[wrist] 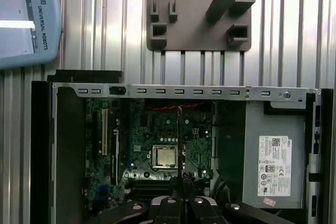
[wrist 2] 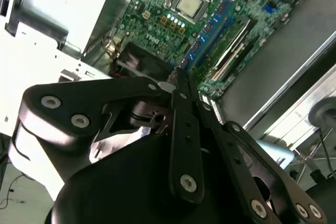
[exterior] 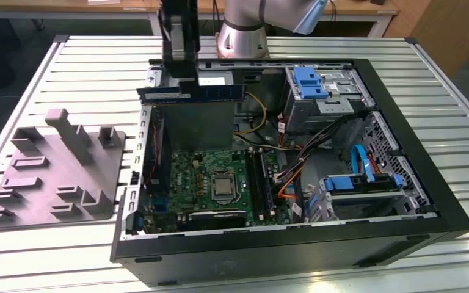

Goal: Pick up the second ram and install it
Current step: 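Pick up the second ram and move it above second insertion slot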

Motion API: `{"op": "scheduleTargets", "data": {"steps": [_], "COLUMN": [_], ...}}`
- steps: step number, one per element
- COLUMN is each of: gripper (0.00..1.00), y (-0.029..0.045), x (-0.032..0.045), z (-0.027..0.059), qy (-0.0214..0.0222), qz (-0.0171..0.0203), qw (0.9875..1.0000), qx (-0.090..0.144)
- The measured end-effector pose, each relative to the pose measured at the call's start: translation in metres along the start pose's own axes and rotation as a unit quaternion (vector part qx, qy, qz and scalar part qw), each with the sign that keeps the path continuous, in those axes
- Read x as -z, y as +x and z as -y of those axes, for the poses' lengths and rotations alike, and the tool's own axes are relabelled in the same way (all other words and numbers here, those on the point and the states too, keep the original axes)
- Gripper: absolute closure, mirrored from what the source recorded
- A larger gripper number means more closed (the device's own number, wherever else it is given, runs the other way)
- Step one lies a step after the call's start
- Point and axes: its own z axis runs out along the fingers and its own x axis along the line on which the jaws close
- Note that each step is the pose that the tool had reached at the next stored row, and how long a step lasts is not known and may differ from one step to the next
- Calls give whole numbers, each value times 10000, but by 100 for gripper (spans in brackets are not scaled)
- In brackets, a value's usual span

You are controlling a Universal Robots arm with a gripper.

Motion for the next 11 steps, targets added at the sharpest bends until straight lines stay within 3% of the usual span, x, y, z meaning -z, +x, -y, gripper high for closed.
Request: {"op": "scheduleTargets", "data": {"steps": [5, 11], "gripper": [89, 89], "y": [2, 2], "x": [-5, -7], "z": [175, 202], "qy": [0, 0], "qz": [1, 3], "qw": [10000, 10000], "qx": [0, 0]}}
